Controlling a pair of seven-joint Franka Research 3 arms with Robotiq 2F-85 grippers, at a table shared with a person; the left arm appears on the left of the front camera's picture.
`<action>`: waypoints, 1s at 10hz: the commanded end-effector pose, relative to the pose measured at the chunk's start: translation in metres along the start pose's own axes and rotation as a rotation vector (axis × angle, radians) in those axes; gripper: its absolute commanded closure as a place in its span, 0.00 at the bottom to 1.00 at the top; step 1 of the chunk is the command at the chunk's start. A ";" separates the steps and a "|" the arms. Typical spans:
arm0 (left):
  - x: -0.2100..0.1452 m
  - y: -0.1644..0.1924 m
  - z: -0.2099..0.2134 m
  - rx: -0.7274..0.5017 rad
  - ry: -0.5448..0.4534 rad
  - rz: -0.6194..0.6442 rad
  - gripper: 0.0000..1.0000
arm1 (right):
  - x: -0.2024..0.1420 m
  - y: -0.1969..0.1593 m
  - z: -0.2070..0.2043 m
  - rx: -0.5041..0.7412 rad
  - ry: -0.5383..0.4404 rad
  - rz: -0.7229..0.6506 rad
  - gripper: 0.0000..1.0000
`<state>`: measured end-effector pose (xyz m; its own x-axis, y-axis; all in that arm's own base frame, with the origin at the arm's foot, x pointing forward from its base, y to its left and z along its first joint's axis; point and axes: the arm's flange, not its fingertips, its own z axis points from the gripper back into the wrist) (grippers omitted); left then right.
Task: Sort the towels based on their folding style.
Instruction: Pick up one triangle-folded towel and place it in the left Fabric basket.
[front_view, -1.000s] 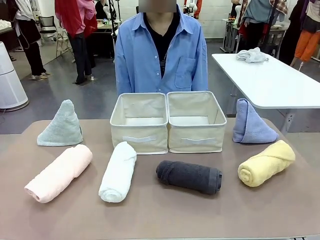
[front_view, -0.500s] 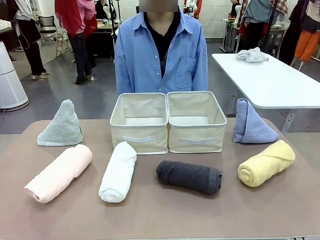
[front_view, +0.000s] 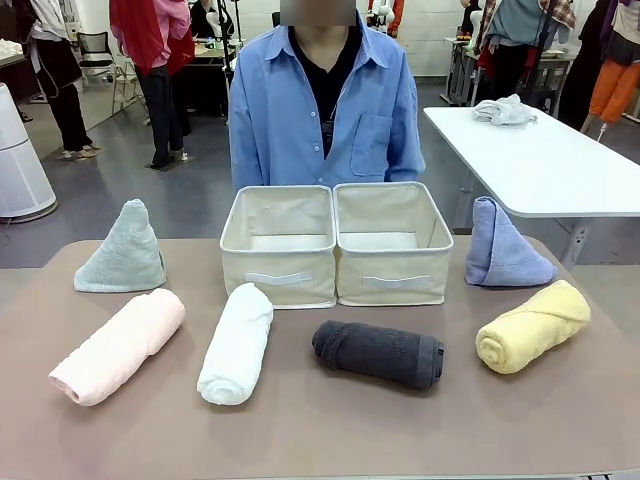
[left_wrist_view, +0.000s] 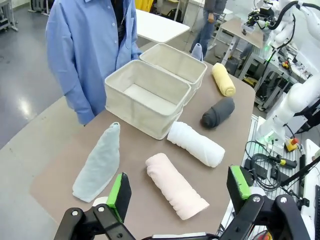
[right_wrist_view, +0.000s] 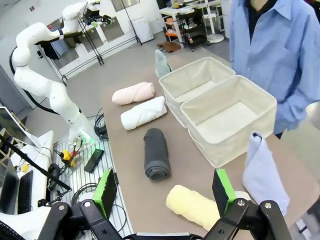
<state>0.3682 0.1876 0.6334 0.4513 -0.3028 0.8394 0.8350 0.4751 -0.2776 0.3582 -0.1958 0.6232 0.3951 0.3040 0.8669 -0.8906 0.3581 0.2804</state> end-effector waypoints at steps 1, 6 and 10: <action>0.000 0.002 0.003 -0.013 0.005 0.019 0.00 | -0.002 -0.004 0.001 0.013 0.014 -0.011 0.00; 0.000 0.002 0.003 -0.013 0.005 0.019 0.00 | -0.002 -0.004 0.001 0.013 0.014 -0.011 0.00; 0.000 0.002 0.003 -0.013 0.005 0.019 0.00 | -0.002 -0.004 0.001 0.013 0.014 -0.011 0.00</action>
<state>0.3691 0.1897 0.6298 0.4623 -0.3004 0.8343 0.8320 0.4724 -0.2909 0.3612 -0.1963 0.6199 0.4046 0.3053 0.8620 -0.8880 0.3562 0.2907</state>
